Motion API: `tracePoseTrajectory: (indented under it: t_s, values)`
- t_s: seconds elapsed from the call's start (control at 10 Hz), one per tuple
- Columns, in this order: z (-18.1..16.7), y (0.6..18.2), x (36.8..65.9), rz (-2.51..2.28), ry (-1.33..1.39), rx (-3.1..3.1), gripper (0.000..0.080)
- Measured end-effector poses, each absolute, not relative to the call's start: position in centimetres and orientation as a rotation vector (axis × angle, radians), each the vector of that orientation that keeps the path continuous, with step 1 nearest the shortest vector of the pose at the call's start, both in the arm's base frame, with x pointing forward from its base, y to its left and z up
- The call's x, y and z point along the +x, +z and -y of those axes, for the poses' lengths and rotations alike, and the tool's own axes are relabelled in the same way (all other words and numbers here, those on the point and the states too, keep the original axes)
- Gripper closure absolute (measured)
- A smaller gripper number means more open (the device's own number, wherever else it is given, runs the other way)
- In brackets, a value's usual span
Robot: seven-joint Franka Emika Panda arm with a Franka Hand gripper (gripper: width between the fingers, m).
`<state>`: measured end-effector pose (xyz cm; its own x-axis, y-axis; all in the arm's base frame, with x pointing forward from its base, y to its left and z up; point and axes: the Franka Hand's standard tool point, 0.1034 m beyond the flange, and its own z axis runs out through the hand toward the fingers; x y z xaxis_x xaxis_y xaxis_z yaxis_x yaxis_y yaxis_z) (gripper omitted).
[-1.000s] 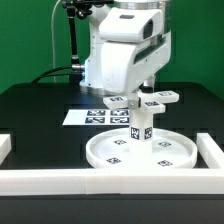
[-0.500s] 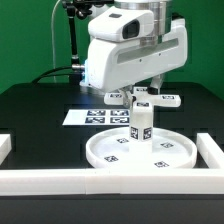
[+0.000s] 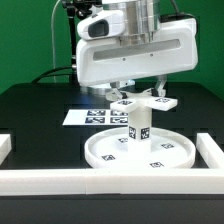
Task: Assemble round table
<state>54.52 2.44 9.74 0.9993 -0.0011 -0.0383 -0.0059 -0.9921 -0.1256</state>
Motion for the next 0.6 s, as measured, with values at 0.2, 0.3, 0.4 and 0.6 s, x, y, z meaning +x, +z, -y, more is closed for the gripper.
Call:
tracePoseTrajectory:
  t_s: [0.2,0.3,0.4,0.6]
  values:
    - [-3.22,9.80,54.55,-0.200,0.070,-3.013,0.0350]
    - [-3.31,9.79,54.54,-0.252,0.074,-3.008,0.0350]
    - [-3.35,9.79,54.55,-0.384,0.082,-2.996,0.0350]
    - [-3.42,9.81,54.57,-0.570,0.092,-2.969,0.0350]
